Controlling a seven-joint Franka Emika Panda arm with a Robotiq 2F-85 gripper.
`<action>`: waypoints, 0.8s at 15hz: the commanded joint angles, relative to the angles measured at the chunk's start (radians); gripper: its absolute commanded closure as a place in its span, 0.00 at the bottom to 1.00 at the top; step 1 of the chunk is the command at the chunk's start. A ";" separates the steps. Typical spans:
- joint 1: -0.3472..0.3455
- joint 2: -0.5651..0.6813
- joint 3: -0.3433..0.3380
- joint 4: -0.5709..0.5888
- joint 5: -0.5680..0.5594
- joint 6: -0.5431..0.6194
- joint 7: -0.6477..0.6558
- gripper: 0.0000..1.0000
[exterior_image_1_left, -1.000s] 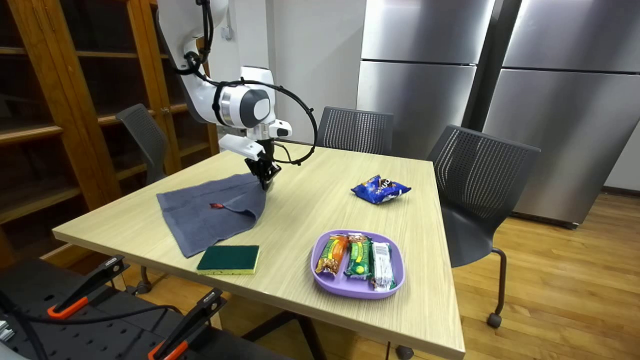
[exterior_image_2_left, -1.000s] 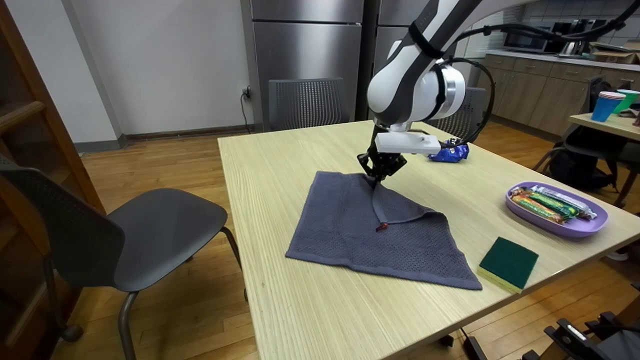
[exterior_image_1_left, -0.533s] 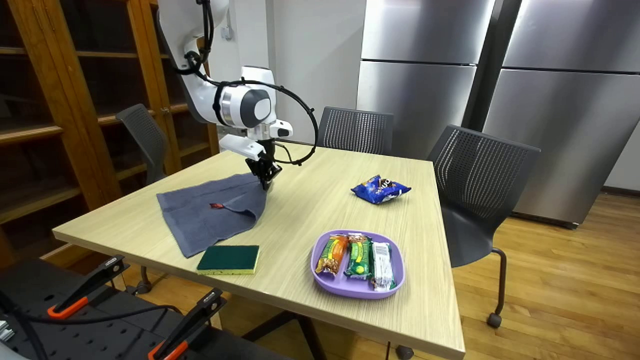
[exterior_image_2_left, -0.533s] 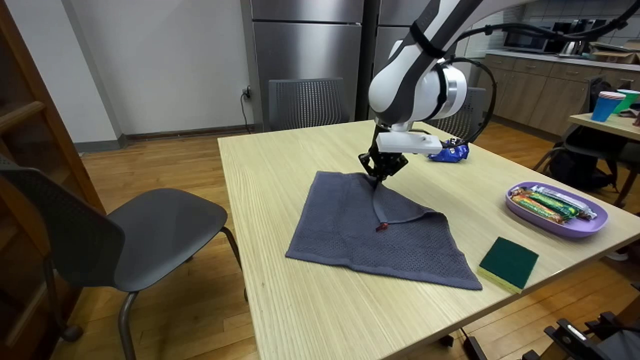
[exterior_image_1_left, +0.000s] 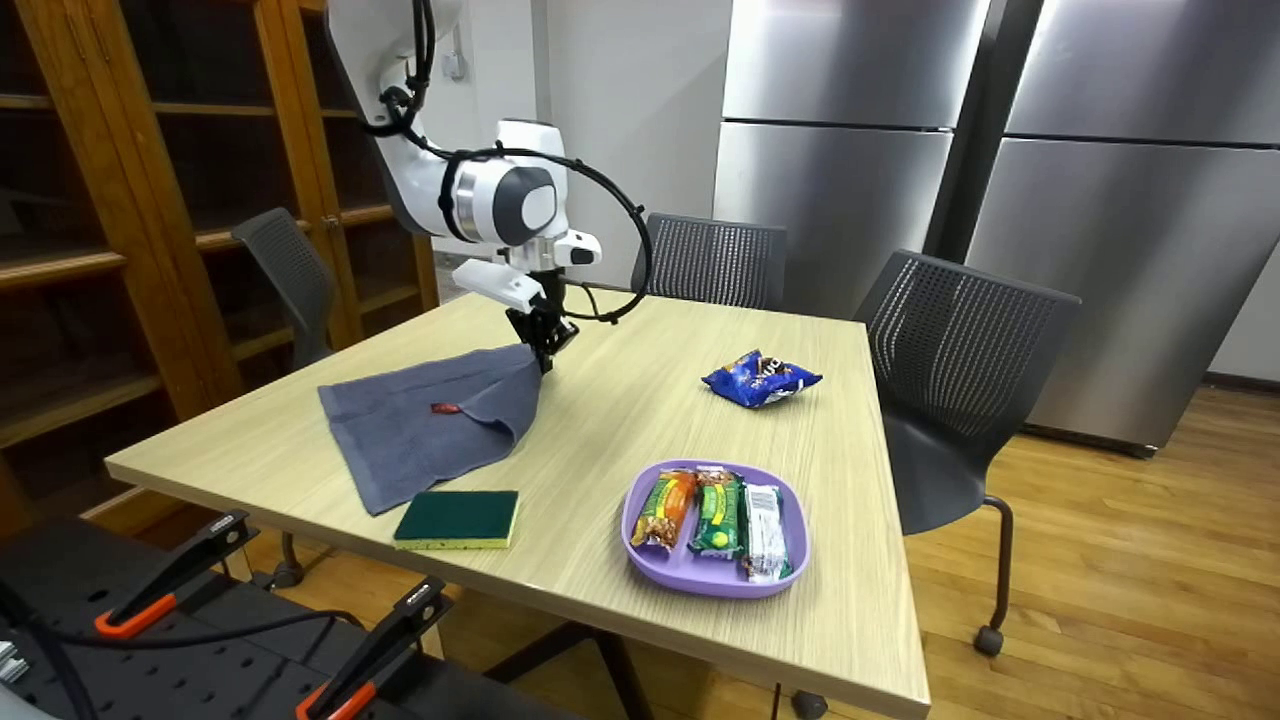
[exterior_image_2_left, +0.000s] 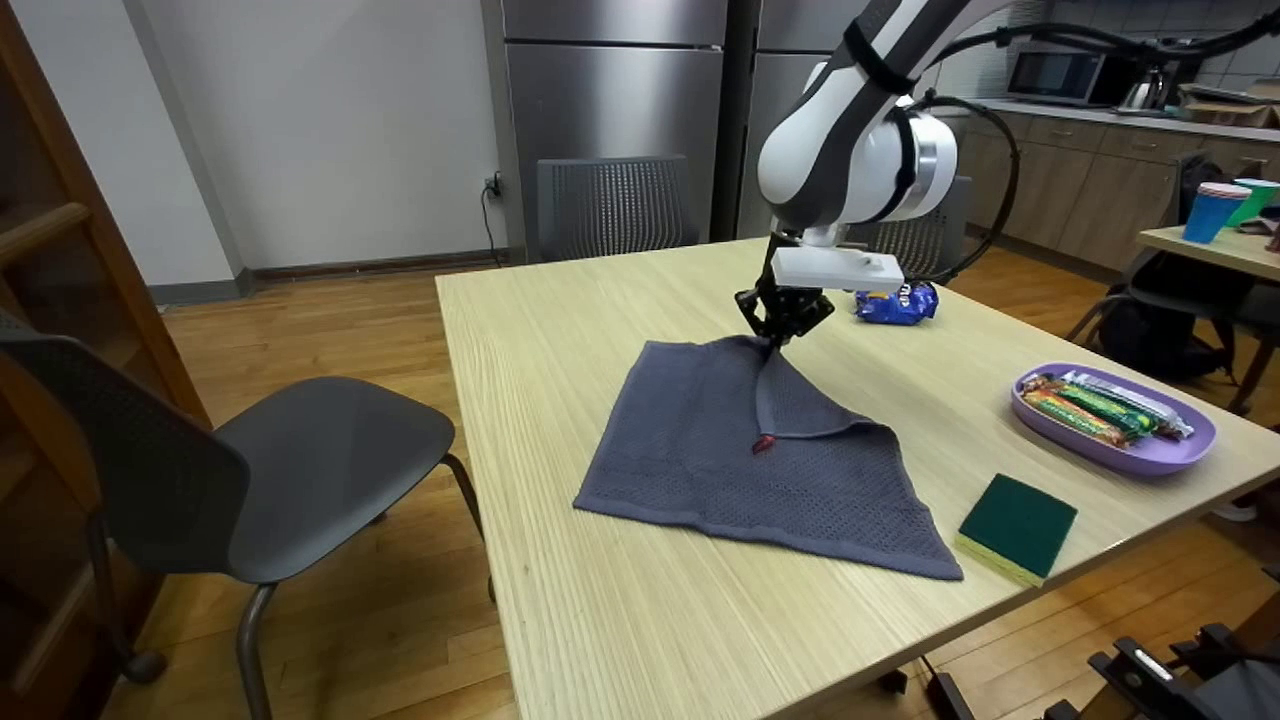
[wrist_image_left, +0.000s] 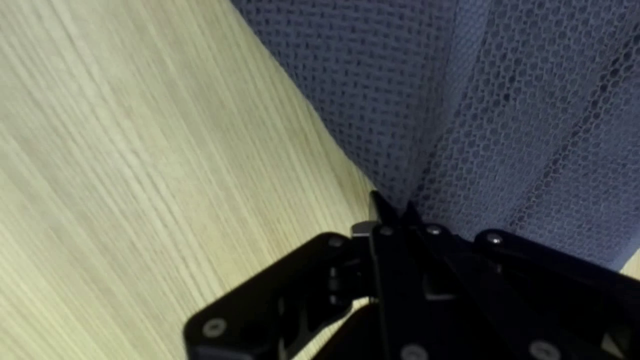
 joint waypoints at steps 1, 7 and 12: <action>-0.034 -0.061 0.009 -0.039 0.028 -0.019 -0.037 0.99; -0.079 -0.080 0.011 -0.029 0.037 -0.025 -0.058 0.99; -0.111 -0.096 0.009 -0.033 0.049 -0.020 -0.069 0.99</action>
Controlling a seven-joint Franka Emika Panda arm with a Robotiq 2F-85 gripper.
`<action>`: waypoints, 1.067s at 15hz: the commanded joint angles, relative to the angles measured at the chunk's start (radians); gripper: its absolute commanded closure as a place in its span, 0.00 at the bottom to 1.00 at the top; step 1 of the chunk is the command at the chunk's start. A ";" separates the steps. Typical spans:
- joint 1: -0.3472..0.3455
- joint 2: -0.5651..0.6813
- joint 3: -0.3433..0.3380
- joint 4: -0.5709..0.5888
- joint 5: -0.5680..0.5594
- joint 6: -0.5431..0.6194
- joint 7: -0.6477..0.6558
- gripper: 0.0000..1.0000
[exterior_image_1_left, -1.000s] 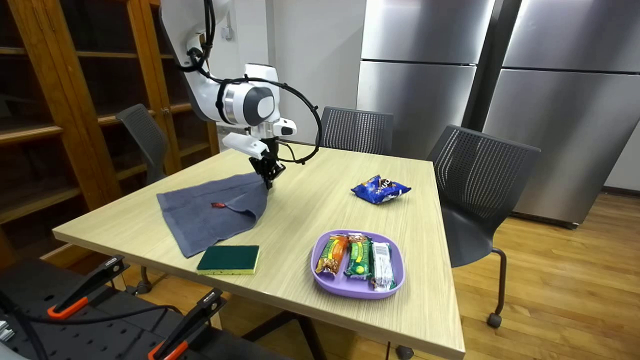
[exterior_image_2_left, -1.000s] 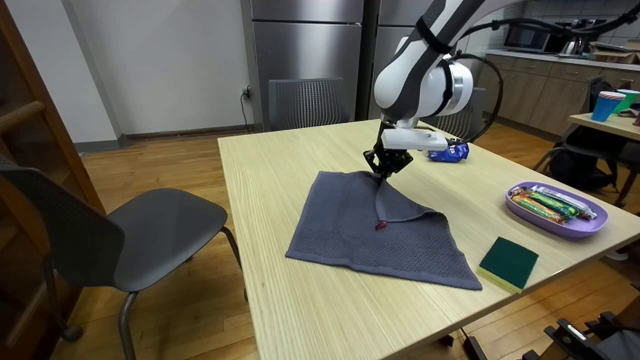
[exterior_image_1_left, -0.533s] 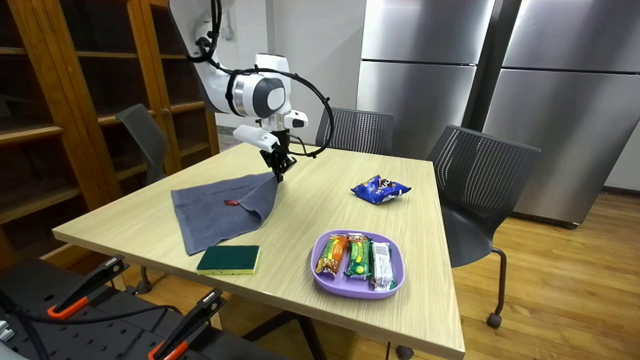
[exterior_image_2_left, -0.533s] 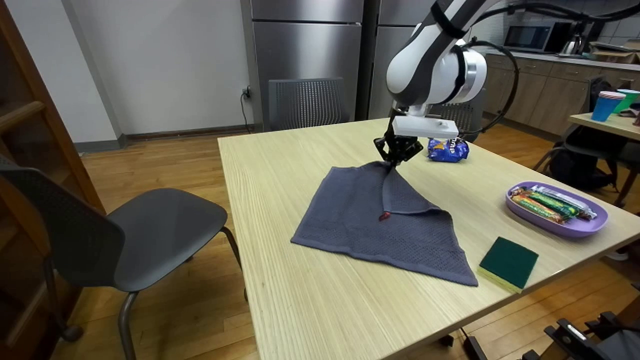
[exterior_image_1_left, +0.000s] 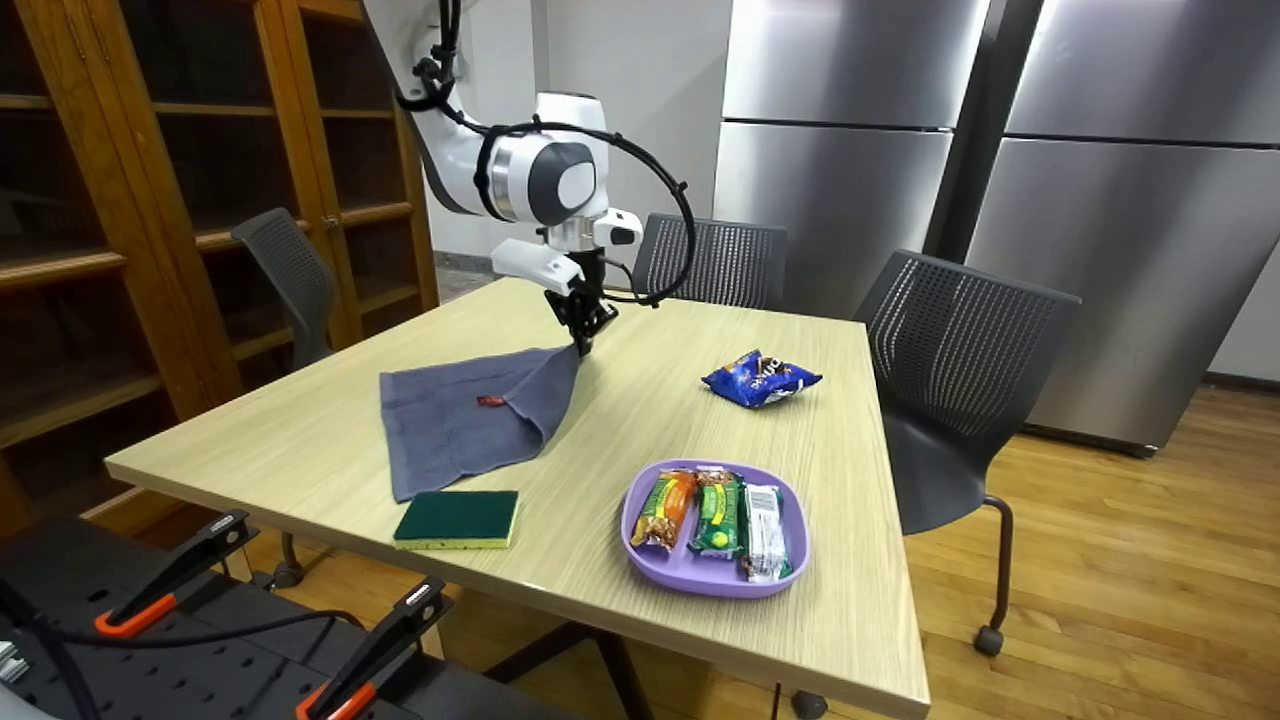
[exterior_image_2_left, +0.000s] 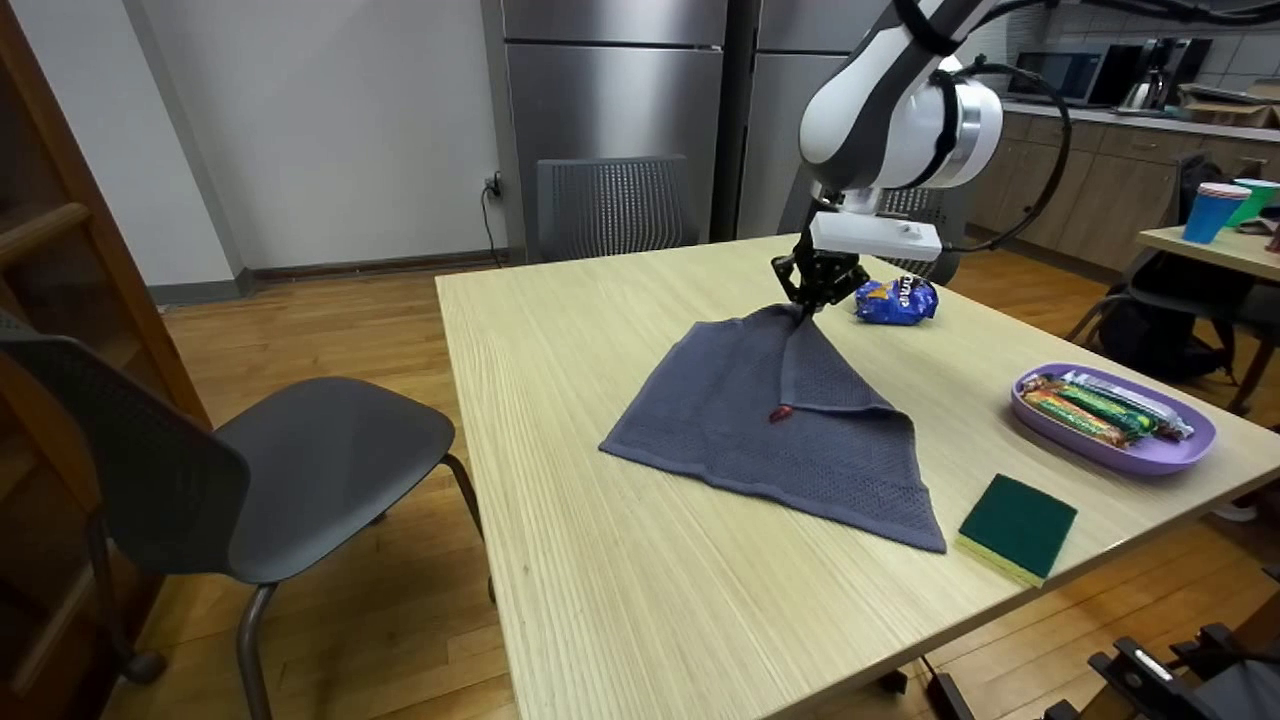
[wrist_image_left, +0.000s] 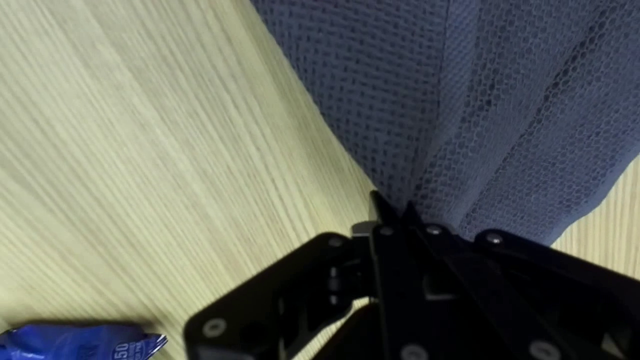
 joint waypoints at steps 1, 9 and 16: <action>-0.033 -0.046 0.010 -0.030 0.039 -0.019 -0.044 0.99; -0.079 -0.066 -0.001 -0.034 0.071 -0.012 -0.054 0.99; -0.107 -0.083 -0.016 -0.046 0.088 -0.005 -0.055 0.99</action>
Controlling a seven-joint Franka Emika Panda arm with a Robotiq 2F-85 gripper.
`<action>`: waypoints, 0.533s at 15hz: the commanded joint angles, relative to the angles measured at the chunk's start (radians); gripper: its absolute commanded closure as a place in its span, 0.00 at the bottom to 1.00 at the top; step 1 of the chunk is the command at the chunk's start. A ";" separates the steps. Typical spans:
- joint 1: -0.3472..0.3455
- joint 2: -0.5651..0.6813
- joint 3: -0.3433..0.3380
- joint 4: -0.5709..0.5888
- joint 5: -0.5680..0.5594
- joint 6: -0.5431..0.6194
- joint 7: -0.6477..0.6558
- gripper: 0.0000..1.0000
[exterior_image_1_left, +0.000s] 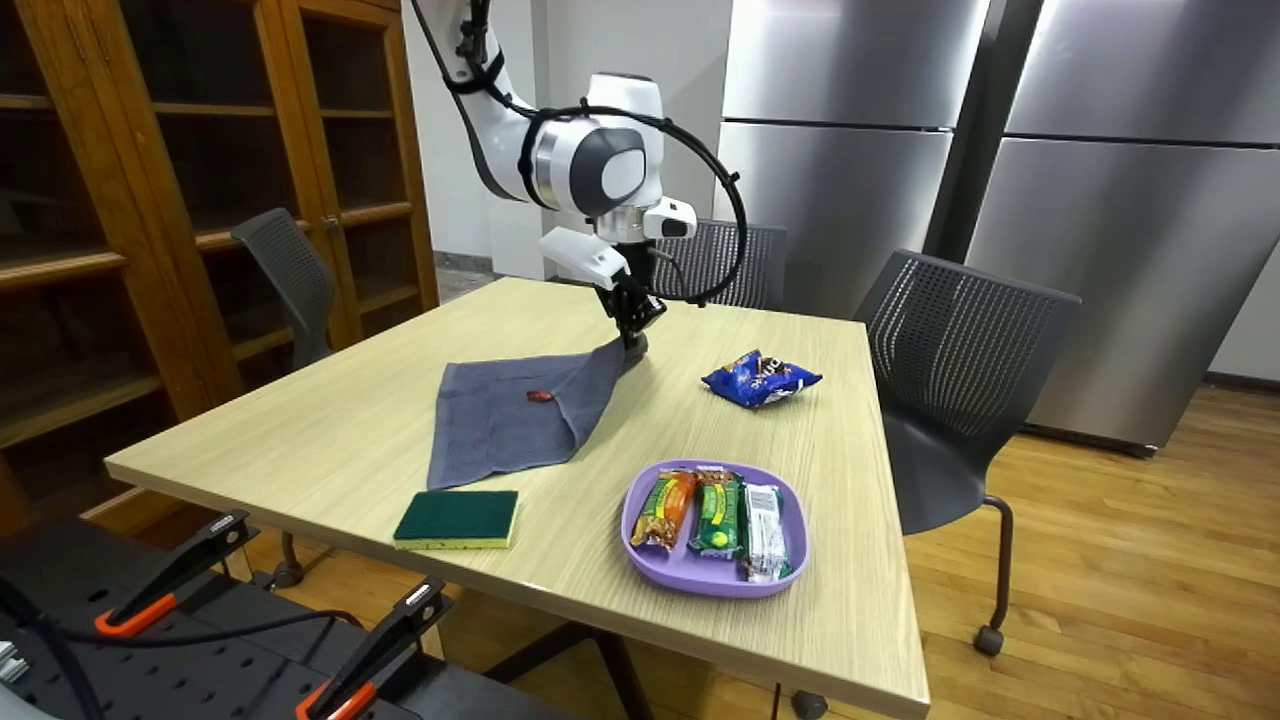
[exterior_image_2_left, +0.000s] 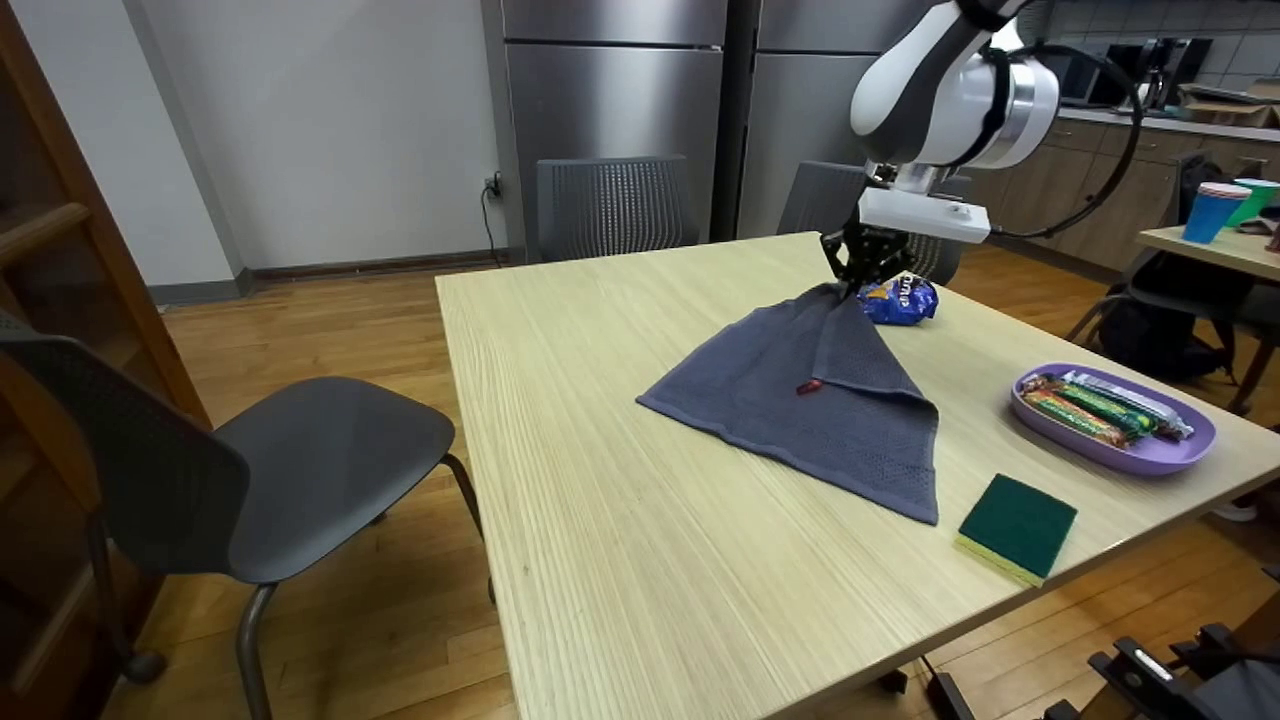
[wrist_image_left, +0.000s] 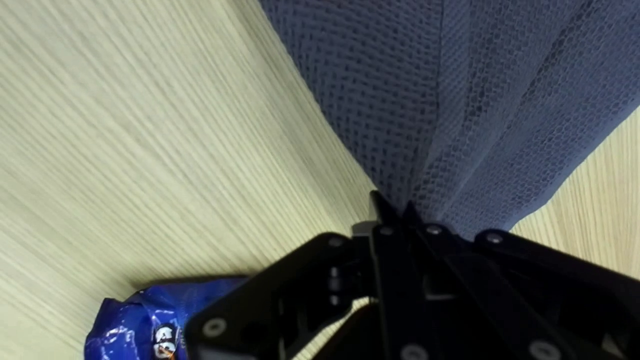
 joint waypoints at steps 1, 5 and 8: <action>-0.019 -0.053 -0.002 -0.046 0.029 -0.004 -0.032 0.99; -0.032 -0.068 -0.020 -0.064 0.029 -0.001 -0.031 0.99; -0.036 -0.077 -0.030 -0.083 0.027 0.003 -0.029 0.99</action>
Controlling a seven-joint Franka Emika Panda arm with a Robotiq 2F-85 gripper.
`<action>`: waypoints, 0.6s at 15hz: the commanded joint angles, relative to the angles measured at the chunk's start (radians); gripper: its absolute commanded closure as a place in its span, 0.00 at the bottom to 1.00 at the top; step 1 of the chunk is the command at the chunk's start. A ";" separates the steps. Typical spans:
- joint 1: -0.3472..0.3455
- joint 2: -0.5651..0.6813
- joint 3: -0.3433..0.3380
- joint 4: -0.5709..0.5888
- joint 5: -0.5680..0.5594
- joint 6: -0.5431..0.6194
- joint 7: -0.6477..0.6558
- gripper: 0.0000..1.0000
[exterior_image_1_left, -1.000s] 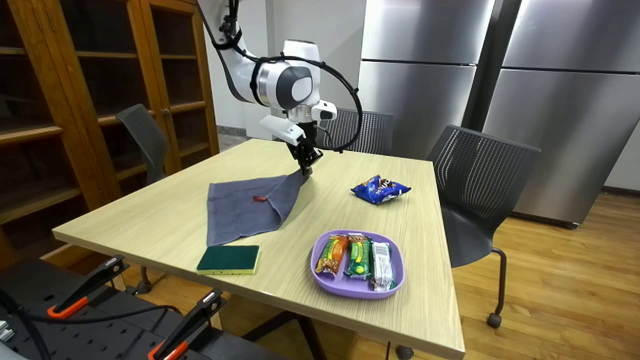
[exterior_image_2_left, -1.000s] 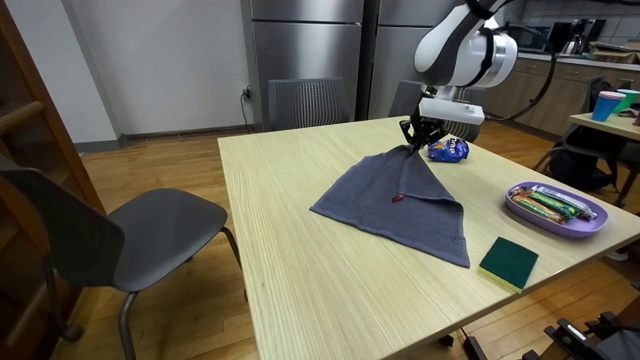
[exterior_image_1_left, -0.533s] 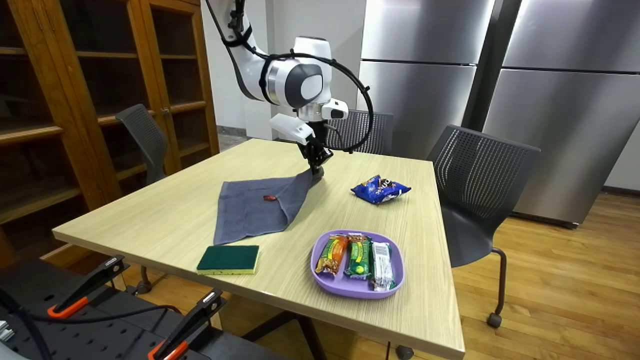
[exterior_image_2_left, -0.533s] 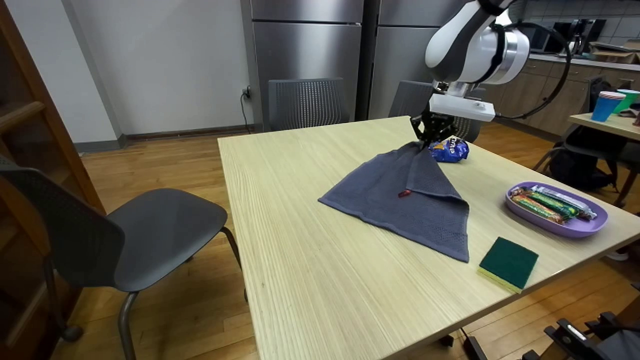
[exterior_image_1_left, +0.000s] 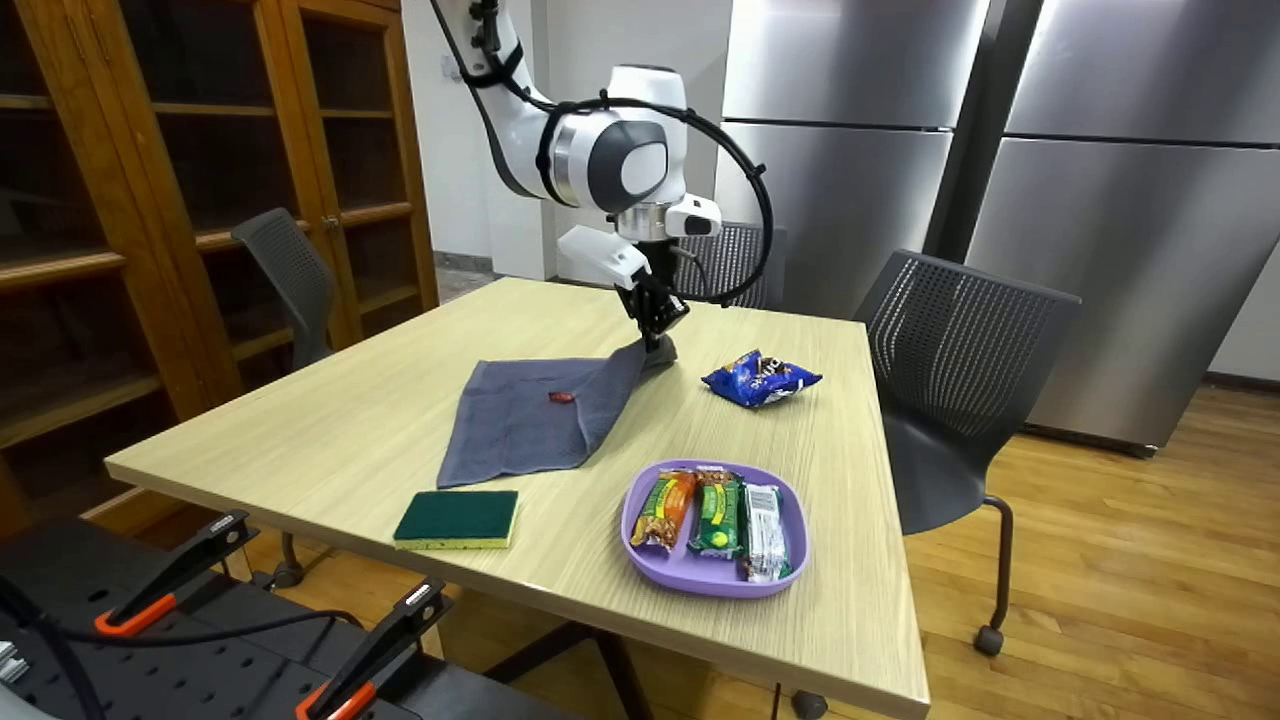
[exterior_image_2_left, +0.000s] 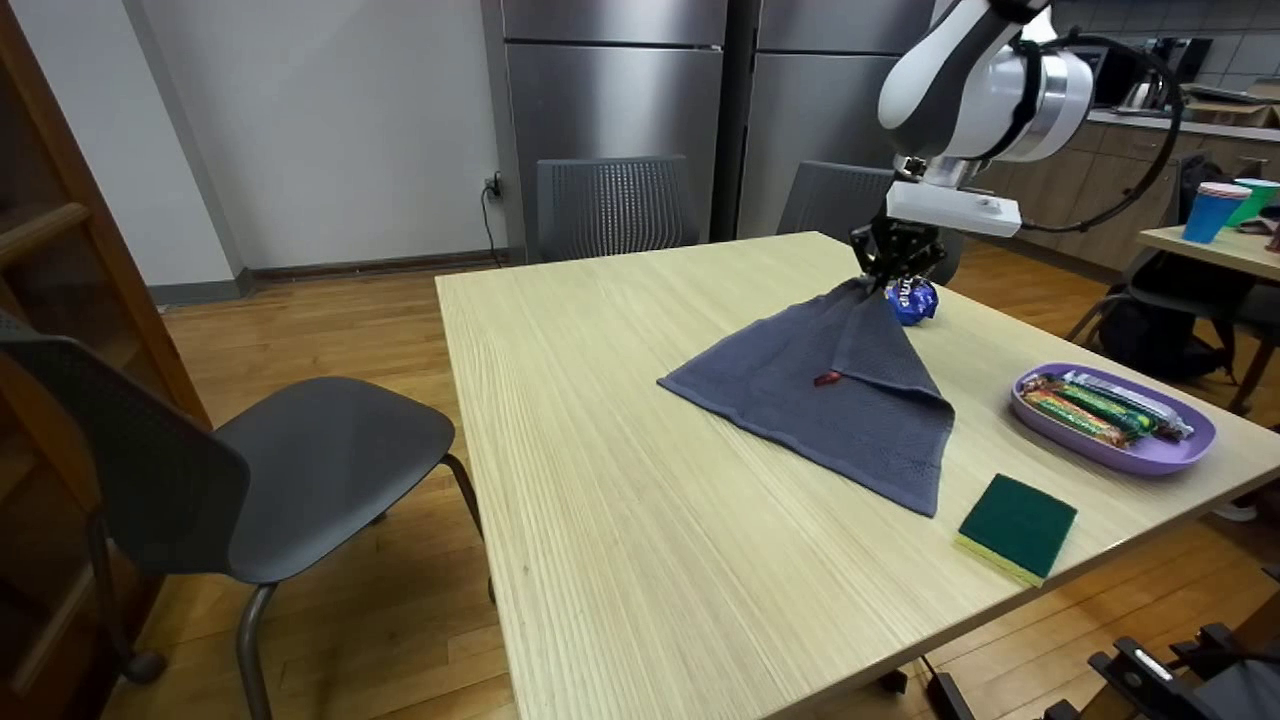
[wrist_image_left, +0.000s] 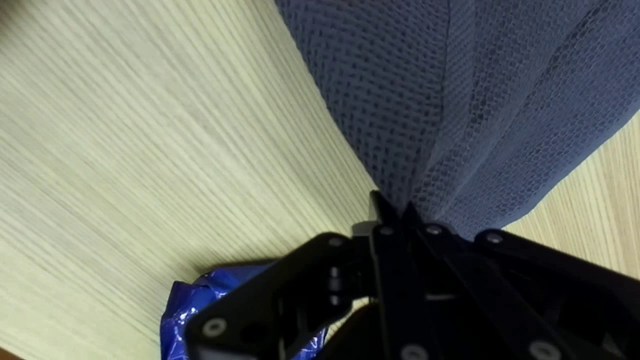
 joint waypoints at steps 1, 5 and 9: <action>-0.012 -0.056 -0.004 -0.067 0.022 0.004 -0.028 0.99; -0.012 -0.074 -0.025 -0.105 0.018 0.009 -0.020 0.99; -0.007 -0.094 -0.045 -0.146 0.013 0.016 -0.014 0.99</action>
